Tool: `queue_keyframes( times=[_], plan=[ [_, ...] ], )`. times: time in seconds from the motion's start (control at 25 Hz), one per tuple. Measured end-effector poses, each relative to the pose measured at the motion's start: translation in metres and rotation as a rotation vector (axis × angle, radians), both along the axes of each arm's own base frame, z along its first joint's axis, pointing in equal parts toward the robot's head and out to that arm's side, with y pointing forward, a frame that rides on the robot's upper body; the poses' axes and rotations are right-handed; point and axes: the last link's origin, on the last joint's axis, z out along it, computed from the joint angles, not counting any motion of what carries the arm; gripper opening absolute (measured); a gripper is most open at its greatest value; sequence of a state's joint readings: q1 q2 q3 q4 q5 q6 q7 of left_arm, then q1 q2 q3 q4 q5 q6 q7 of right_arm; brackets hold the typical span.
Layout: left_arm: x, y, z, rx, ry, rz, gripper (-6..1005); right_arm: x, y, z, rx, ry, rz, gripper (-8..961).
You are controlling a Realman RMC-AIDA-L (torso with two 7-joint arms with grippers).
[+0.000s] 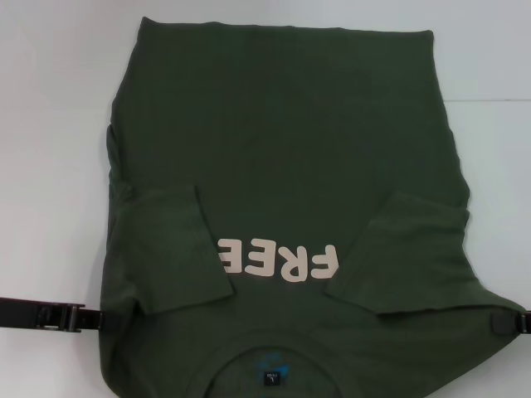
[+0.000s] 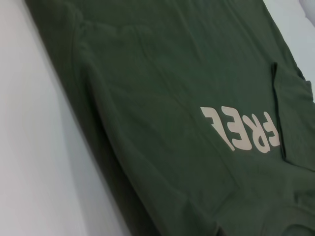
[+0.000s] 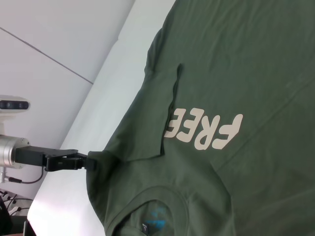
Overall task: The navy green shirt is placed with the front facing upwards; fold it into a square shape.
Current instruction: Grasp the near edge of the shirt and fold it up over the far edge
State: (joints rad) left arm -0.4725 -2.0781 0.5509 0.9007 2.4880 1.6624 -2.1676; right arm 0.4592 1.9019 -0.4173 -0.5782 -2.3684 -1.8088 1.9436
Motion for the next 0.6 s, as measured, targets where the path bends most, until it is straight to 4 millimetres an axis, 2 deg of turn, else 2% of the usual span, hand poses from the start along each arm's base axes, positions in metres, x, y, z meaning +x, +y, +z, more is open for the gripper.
queue_keyframes(
  times=[0.6],
  plan=[
    [-0.006, -0.016, 0.017, -0.005, -0.122, 0.053, 50, -0.002, -0.009, 0.002, -0.067, 0.002, 0.034, 45]
  ],
)
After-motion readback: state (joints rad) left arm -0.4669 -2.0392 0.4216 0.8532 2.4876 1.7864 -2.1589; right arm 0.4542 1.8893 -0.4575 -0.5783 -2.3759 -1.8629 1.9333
